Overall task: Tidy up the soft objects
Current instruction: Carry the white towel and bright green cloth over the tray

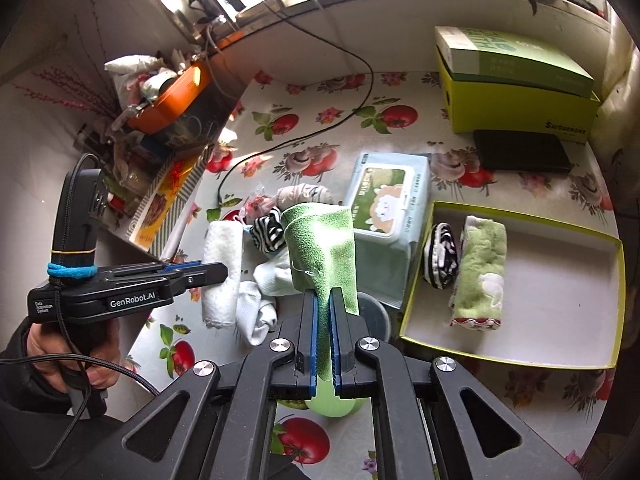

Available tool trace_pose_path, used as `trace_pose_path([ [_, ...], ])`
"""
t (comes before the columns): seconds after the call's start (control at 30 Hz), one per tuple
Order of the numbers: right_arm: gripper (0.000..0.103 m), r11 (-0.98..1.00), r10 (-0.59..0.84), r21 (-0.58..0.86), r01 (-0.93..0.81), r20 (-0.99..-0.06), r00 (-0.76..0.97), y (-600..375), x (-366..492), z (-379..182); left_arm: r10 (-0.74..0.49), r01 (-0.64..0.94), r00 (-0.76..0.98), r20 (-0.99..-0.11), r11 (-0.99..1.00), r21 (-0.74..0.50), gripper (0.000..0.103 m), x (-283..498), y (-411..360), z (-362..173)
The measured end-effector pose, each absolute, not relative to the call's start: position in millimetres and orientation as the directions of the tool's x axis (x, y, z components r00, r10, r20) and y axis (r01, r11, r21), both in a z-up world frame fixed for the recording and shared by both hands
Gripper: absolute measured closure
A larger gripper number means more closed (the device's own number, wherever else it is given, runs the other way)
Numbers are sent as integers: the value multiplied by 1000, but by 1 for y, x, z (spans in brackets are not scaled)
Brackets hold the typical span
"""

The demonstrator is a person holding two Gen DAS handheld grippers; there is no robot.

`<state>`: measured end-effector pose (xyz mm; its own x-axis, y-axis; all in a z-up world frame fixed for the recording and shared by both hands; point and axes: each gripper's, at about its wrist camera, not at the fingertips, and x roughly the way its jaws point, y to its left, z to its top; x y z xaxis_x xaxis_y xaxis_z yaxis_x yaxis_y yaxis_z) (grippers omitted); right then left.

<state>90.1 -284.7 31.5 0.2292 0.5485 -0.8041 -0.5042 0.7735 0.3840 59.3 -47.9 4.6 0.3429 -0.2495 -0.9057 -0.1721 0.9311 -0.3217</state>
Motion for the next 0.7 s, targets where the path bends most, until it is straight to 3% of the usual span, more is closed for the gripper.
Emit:
trace_pose_path([
  [0.7,98,844,514,411,-344,-801,306,-361,109,17,-307,11,307,-901,948,-319,83,103,-129,15],
])
